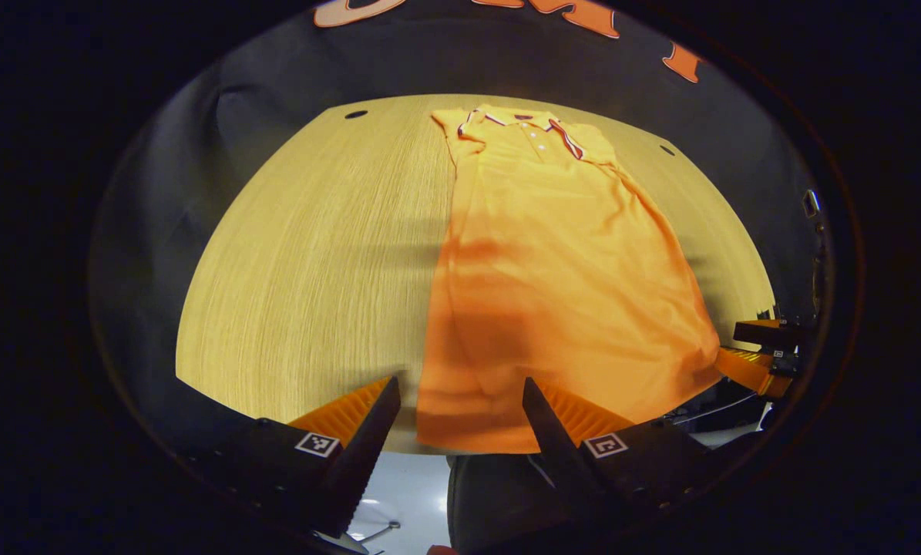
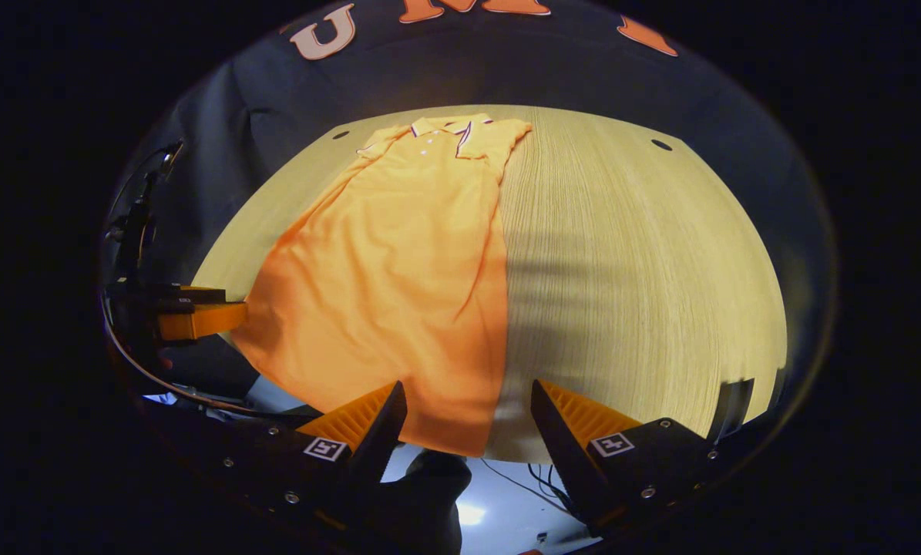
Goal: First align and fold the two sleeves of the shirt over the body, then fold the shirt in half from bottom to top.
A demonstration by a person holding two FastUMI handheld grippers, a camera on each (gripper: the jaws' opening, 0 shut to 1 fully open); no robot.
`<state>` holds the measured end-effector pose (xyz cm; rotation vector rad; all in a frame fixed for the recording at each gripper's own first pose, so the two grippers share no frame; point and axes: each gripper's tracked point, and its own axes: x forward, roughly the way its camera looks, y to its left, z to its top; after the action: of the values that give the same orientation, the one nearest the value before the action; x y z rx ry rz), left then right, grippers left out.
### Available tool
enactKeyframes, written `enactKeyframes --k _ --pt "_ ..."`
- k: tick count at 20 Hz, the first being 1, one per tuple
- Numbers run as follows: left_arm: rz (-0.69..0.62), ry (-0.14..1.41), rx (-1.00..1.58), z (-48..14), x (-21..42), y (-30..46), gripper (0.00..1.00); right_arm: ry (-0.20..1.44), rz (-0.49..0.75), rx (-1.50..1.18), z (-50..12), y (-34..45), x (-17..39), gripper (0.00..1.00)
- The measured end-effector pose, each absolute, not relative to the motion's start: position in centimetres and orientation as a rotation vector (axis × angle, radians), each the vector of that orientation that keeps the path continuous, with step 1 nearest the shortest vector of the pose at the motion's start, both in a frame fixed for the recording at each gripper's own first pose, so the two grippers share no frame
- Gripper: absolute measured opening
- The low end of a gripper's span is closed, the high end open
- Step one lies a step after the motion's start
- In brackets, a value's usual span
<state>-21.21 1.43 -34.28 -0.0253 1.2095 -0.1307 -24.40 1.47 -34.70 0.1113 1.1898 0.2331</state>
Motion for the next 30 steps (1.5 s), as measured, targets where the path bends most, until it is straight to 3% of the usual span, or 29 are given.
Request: enactKeyframes --k 8,10,11,14,16,17,18,20,23,24,26,27,30 --pt "-0.115 1.324 0.000 -36.4 -22.4 2.1 1.00 1.313 0.244 0.111 -36.2 2.5 -25.9 0.95" --pt "-0.106 1.335 0.001 -36.5 -22.4 2.2 1.00 1.346 0.268 0.067 -36.5 2.4 -26.2 0.90" --pt "-0.111 1.339 0.011 -36.5 -22.3 2.1 0.99 1.361 0.266 0.042 -36.4 2.0 -26.2 0.80" --pt "-0.128 1.377 0.032 -36.6 -22.4 1.6 0.98 1.401 0.219 -0.025 -37.0 0.9 -26.0 0.68" --pt "-0.138 1.397 0.036 -36.7 -22.0 1.4 0.96 1.402 0.189 -0.040 -37.1 0.6 -25.8 0.44" --pt "-0.137 1.392 0.031 -36.5 -21.6 1.1 0.89 1.408 0.181 -0.018 -37.1 0.6 -25.7 0.31" --pt "-0.151 1.387 0.030 -36.4 -21.3 0.8 0.69 1.417 0.198 0.015 -36.9 1.2 -25.8 0.23" --pt "-0.190 1.389 0.040 -36.4 -20.9 0.4 0.08 1.455 0.279 0.071 -36.6 2.6 -26.7 0.22" --pt "-0.215 1.388 -0.018 -36.4 -20.8 0.5 0.08 1.466 0.341 0.044 -36.5 2.7 -26.8 0.20" --pt "-0.215 1.387 -0.039 -36.2 -20.7 0.5 0.01 1.467 0.340 0.043 -36.5 2.7 -26.6 0.20" --pt "-0.216 1.392 -0.034 -36.0 -20.5 1.0 0.01 1.458 0.293 0.076 -36.8 2.4 -25.8 0.19" --pt "-0.216 1.398 -0.041 -36.1 -20.3 1.0 0.01 1.456 0.243 0.139 -36.9 2.4 -25.3 0.05" --pt "-0.229 1.375 -0.045 -35.3 -19.5 0.9 0.01 1.445 0.252 0.137 -36.5 3.1 -25.3 0.05"
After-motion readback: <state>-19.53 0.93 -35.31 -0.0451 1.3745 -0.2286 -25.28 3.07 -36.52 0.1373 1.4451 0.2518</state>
